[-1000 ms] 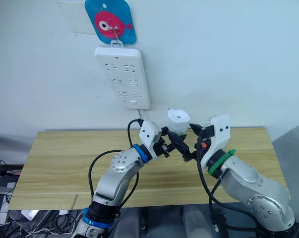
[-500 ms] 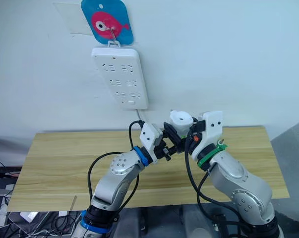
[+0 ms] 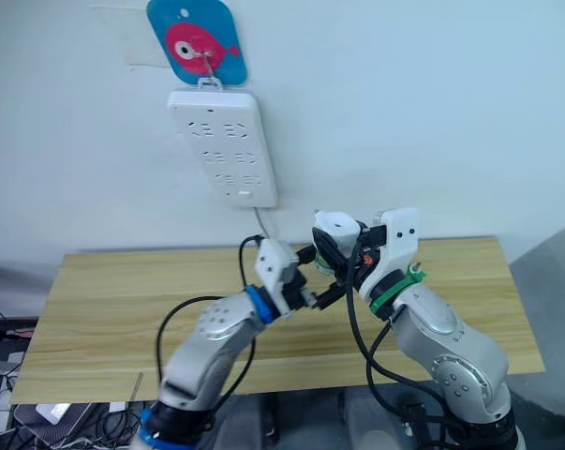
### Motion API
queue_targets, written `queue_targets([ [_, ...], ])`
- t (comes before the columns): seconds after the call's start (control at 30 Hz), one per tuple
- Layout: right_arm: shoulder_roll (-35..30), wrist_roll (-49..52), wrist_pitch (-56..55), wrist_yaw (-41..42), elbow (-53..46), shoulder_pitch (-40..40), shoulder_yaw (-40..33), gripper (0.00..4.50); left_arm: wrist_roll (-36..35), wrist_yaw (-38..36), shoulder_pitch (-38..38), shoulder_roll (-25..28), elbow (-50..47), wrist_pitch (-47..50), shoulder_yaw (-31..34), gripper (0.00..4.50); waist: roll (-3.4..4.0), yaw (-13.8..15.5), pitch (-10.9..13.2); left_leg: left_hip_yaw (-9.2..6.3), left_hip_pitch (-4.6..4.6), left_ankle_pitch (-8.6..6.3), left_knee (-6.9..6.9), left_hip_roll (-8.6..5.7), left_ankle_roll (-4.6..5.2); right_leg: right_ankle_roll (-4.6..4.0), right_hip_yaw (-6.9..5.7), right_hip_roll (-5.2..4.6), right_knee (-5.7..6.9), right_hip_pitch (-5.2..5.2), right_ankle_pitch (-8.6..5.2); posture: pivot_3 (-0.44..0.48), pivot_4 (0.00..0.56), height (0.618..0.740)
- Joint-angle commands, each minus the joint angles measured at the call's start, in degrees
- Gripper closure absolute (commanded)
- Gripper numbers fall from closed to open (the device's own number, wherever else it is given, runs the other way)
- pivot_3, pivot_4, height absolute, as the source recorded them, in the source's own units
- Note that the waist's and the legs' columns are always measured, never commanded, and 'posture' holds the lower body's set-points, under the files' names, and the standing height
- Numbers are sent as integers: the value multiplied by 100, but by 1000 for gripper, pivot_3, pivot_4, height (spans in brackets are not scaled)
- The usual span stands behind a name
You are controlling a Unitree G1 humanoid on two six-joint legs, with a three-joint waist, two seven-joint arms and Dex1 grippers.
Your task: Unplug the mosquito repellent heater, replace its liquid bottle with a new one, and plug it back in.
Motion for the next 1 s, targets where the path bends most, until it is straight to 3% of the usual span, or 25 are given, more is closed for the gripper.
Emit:
queue_targets([
  [0.03, -148, -218, -168, 338, -164, -44, -131, 1489, -665, -309, 190, 611, -488, 29, 1044, 0, 0, -14, 0, -2, 2, 0, 1, 3, 0, 0, -1, 2, 2, -1, 0, -180, 255, 740],
  [0.2, -134, -154, -88, 583, -180, -157, -164, 1490, -1657, -618, -505, 1826, -209, 837, 2343, 0, -5, 40, -1, -10, 3, 9, 3, -1, -15, 0, -9, 3, 9, 0, 0, -150, 254, 740],
  [0.37, 18, -163, -70, 733, -42, -417, -144, 1490, -1815, -1020, -1332, 2565, 378, 958, 2558, 0, -8, 83, -3, -12, 1, 10, 1, -7, -19, 0, -13, -3, 2, 1, 0, -130, 254, 740],
  [0.7, 149, -230, 6, 847, -42, -565, -106, 1490, -1070, -2052, -2593, 2696, 2228, -80, 1830, 0, -14, 270, -6, -17, 2, 20, 12, -9, -31, 0, -20, -4, 20, 0, 4, -143, 258, 740],
  [1.0, 224, -215, 129, 711, -227, -523, -147, 1490, -1064, -2583, -2815, 2832, 2568, -163, 1838, 0, -14, 133, -6, -1, -24, 19, -4, 6, -32, -1, -15, 3, 18, -53, 4, -180, 262, 740],
])
